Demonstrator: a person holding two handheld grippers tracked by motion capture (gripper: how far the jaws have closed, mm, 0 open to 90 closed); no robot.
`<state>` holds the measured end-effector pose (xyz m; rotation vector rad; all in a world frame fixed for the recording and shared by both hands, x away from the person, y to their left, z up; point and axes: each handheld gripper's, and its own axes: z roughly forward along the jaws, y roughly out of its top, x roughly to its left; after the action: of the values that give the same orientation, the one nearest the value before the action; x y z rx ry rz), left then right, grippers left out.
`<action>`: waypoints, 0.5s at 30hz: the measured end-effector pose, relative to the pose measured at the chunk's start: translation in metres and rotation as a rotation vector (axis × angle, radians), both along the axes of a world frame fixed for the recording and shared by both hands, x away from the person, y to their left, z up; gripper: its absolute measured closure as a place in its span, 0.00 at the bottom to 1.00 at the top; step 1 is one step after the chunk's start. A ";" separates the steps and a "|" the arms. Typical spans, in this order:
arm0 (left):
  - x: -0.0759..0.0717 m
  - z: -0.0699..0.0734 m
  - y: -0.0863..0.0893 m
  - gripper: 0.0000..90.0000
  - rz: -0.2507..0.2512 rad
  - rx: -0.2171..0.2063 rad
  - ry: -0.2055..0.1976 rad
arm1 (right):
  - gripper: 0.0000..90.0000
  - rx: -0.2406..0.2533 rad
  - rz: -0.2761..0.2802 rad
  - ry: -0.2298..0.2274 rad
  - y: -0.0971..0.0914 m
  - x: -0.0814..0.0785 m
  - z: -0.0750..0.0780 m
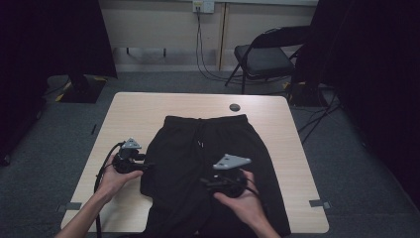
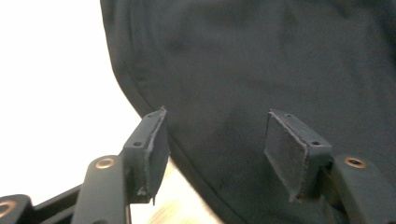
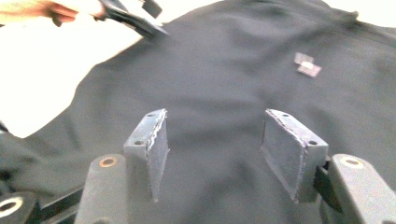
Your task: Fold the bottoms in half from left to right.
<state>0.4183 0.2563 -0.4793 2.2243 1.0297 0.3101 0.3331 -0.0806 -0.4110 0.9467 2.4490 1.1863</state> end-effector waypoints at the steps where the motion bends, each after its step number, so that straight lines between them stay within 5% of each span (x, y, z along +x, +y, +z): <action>1: -0.001 -0.003 -0.001 0.48 -0.011 0.028 0.007 | 0.47 0.001 0.034 0.004 0.014 0.000 -0.002; 9: -0.006 -0.008 -0.003 0.49 -0.007 0.021 -0.042 | 0.57 -0.009 0.217 0.071 0.106 0.001 -0.027; 15: -0.005 -0.008 -0.003 0.49 -0.010 0.019 -0.042 | 0.57 -0.051 0.276 0.102 0.139 -0.003 -0.053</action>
<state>0.4131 0.2536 -0.4873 2.2301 0.9973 0.3619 0.3303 0.0589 -0.4637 0.6862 2.7472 1.1767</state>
